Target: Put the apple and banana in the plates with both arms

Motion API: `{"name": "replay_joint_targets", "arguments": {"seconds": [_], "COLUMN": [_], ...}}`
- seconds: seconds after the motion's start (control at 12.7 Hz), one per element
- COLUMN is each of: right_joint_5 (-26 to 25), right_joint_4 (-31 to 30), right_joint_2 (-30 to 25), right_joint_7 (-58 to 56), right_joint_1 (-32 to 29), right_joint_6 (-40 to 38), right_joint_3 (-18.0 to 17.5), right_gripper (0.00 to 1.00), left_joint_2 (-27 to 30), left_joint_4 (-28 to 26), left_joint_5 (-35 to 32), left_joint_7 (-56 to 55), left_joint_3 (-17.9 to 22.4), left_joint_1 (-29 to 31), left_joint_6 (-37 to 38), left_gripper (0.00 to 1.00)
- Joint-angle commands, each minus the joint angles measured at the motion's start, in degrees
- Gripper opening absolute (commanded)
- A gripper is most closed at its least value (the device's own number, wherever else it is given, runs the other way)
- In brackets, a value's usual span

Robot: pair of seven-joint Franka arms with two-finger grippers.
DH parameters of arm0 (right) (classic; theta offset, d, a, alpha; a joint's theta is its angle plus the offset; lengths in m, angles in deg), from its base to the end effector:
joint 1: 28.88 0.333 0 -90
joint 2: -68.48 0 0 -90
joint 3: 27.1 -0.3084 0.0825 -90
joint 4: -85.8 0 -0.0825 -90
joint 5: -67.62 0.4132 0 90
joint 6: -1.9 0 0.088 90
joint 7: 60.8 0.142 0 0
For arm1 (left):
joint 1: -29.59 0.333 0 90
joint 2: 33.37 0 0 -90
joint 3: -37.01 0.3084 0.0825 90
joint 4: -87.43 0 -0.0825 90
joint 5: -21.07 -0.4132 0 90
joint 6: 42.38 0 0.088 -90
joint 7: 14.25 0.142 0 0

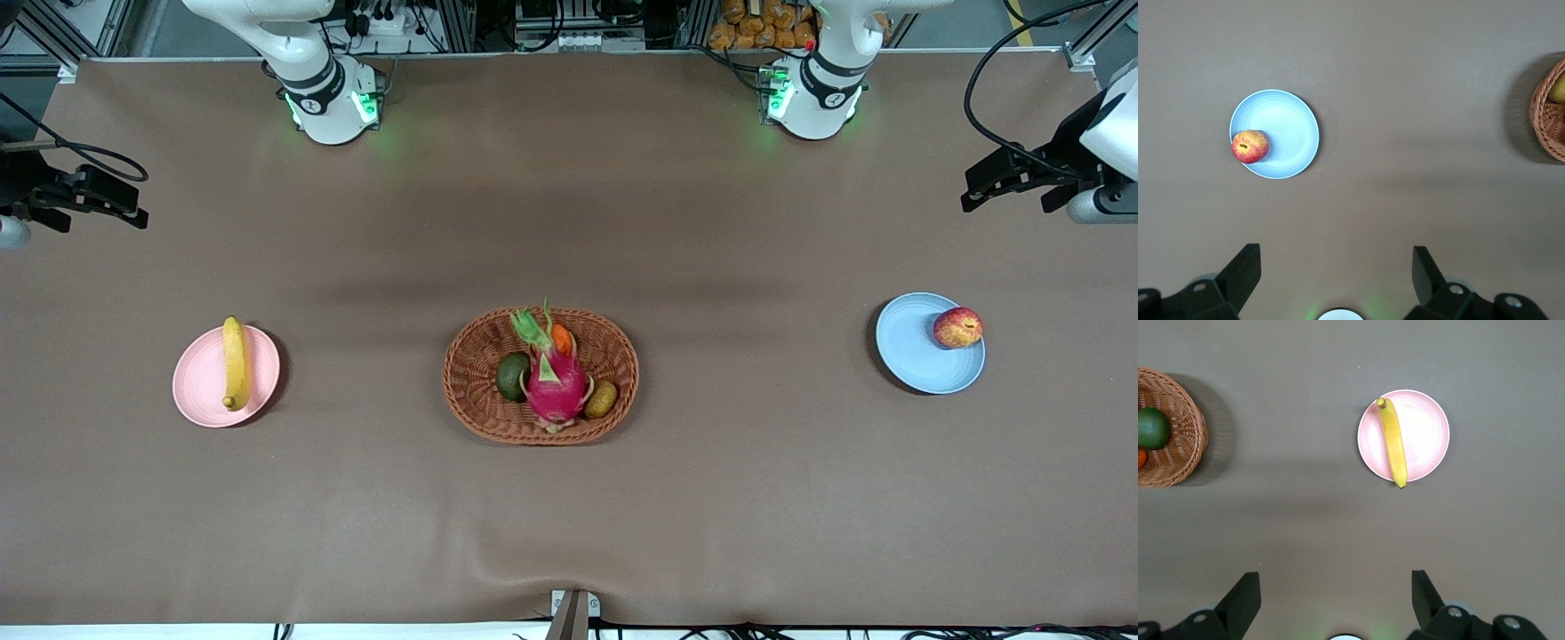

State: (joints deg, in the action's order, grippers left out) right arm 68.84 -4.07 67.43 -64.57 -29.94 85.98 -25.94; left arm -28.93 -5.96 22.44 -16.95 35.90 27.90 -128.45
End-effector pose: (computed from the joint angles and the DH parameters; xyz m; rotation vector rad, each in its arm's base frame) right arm 0.5639 -0.0187 0.5851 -3.1128 -0.0442 0.1269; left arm 0.5499 -0.0308 0.5907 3.1206 -0.0042 -0.0801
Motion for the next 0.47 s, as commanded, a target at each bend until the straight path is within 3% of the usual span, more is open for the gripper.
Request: {"name": "replay_joint_targets", "arguments": {"seconds": [0.0,0.39], "right_joint_5": [-0.70,-0.17], "right_joint_4": [1.28,1.10], "right_joint_2": [0.70,0.52], "right_joint_7": [0.43,0.69], "right_joint_1": [0.00,-0.61], "right_joint_6": [-0.50,-0.14], "right_joint_3": [-0.01,0.16], "right_gripper": [1.00,1.00], "left_joint_2": [-0.21,-0.21], "left_joint_4": [0.58,0.67], "left_joint_5": [-0.04,-0.04], "left_joint_7": [0.77,0.68], "left_joint_3": [0.14,0.06], "left_joint_1": [0.11,-0.59], "left_joint_6": [0.90,0.90], "left_gripper": [1.00,1.00]}}
